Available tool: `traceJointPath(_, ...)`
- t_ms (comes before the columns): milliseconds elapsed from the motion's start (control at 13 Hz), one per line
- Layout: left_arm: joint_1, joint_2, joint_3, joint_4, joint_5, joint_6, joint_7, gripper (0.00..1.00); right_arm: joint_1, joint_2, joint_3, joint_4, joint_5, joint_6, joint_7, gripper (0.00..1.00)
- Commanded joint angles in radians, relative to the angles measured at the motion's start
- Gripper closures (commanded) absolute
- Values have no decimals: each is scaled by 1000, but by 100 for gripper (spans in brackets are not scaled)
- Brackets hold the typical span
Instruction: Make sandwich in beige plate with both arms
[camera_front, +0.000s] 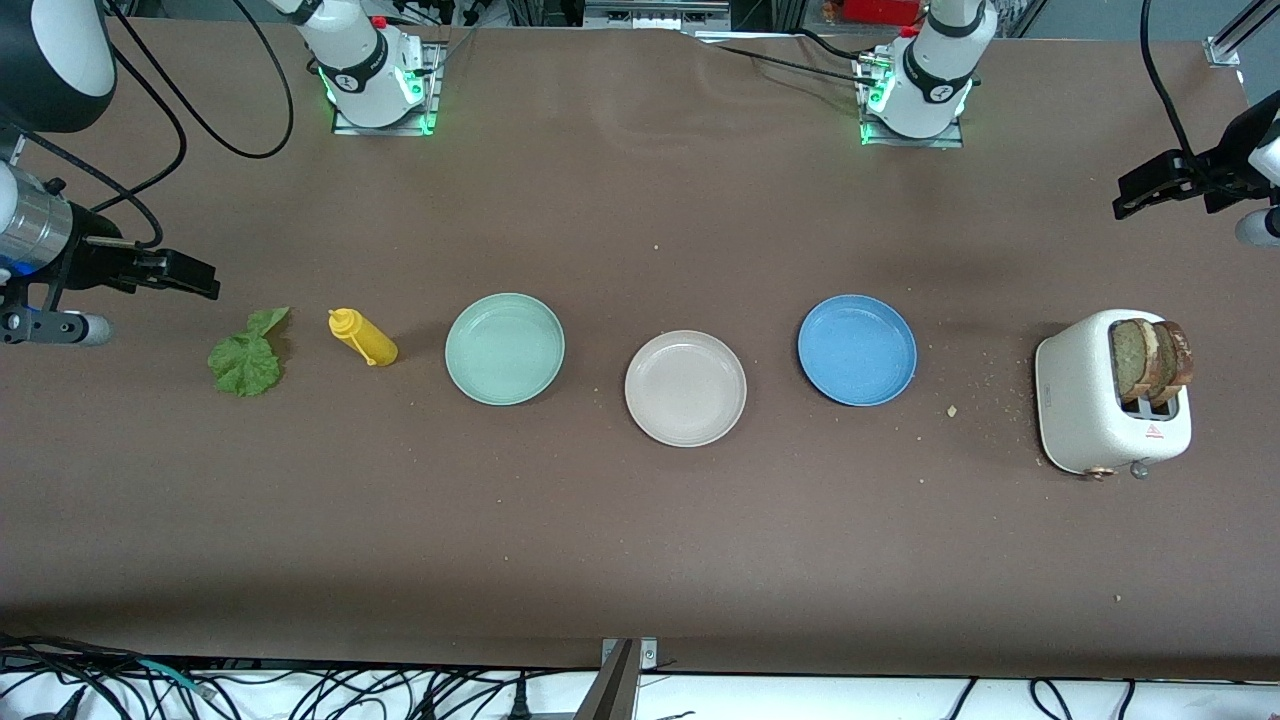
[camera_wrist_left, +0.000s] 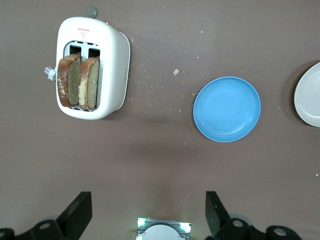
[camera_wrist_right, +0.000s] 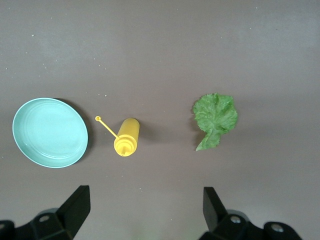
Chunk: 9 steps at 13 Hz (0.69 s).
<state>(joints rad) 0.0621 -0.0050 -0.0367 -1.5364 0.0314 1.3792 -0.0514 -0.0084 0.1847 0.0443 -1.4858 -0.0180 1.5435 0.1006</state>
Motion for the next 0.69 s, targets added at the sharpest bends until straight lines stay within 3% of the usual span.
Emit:
traceJointPath(0,-5,0,-2,10,16,-14,-1,0,-2,-10,-1,-7,4,-8,-16,0)
traceJointPath(614,-5,0,-2,9,21,-14,-1,0,-1,-2,-1,-5,9,9,-2,0)
